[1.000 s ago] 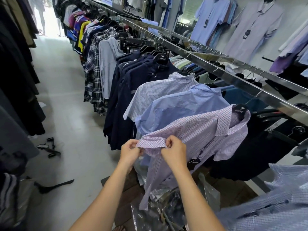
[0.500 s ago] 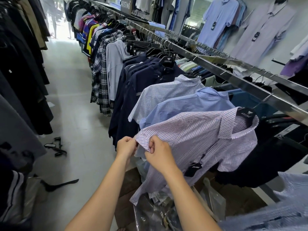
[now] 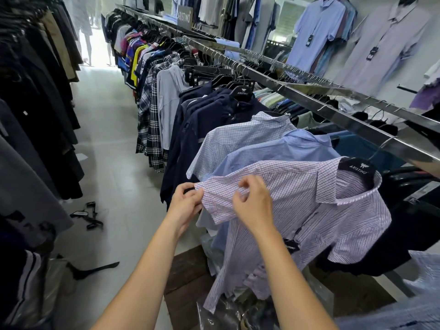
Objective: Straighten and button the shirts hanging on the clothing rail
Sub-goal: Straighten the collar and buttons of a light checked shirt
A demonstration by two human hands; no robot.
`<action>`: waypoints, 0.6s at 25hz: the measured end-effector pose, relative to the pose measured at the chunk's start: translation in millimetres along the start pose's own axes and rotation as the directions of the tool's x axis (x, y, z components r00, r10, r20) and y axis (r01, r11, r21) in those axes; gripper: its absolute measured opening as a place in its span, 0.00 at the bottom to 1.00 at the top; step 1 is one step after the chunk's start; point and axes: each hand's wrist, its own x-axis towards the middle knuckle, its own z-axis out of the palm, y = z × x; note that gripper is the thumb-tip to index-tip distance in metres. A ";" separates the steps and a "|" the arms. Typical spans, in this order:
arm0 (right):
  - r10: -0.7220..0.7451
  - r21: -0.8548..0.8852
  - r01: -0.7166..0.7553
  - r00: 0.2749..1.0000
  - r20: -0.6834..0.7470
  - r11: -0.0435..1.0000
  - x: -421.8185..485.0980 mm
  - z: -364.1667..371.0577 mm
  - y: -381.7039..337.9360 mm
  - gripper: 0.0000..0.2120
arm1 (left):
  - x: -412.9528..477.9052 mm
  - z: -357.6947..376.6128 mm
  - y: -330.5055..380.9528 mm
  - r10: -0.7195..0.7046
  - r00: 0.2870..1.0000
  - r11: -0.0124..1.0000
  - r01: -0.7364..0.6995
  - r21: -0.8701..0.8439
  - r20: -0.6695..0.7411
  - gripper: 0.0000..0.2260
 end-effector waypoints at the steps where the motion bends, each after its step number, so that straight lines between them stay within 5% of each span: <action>1: -0.018 -0.049 0.014 0.996 -0.086 0.999 8.9 -11.4 2.4 0.07 | 2.4 -2.6 -2.3 -0.002 1.000 1.000 0.002 0.012 -0.004 0.12; 3: -0.015 -0.121 -0.002 0.990 -0.139 0.993 29.2 -33.2 10.3 0.15 | 6.7 -5.5 -5.5 -0.017 1.000 0.999 0.018 0.029 -0.005 0.11; 6: 0.044 -0.209 -0.042 0.999 0.005 0.977 56.0 -52.5 24.6 0.21 | 12.6 -6.2 -12.0 -0.006 1.000 0.999 0.007 0.052 -0.028 0.09; 9: 0.065 -0.310 -0.022 0.990 0.128 0.951 72.6 -55.2 35.6 0.17 | 21.8 -7.1 -21.4 0.033 0.993 0.991 -0.018 0.131 -0.111 0.08; 12: 0.041 -0.307 -0.016 0.996 0.076 0.952 74.0 -52.6 40.4 0.10 | 31.9 -5.8 -26.4 0.102 0.971 0.954 -0.034 0.297 -0.218 0.06; 15: 0.035 -0.271 -0.026 0.999 0.030 0.962 72.5 -52.1 42.2 0.09 | 32.9 8.3 -22.1 0.129 0.975 0.916 -0.048 0.399 -0.181 0.05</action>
